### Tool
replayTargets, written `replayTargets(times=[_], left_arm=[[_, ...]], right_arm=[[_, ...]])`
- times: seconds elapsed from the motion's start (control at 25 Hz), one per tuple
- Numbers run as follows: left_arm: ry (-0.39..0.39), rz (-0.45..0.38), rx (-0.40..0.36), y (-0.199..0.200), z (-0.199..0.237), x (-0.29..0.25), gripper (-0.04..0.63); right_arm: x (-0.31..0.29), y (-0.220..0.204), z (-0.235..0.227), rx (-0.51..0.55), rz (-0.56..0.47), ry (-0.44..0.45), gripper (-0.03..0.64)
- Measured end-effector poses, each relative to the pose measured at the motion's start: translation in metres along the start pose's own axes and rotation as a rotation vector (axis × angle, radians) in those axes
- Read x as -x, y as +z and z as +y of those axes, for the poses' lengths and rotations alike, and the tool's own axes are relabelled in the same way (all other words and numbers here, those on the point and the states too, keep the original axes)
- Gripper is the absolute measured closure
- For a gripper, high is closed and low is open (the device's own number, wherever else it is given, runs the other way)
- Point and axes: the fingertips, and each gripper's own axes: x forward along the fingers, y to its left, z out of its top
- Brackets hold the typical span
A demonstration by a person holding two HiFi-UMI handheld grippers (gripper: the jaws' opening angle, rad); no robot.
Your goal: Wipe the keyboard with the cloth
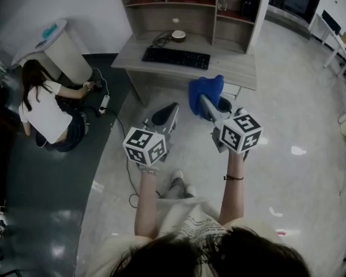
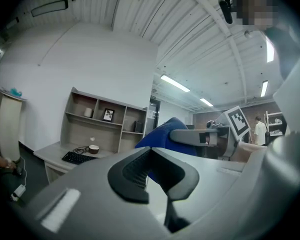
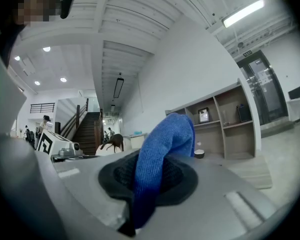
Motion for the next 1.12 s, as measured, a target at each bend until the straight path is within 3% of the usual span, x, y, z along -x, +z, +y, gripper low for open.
replayTargets(times=[1.12], left_arm=[[-0.042,0.037,0.04,-0.008,0.103,-0.075,0.592]], right_arm=[[-0.106,-0.018,-0.061,-0.045,0.049,-0.038,0.557]])
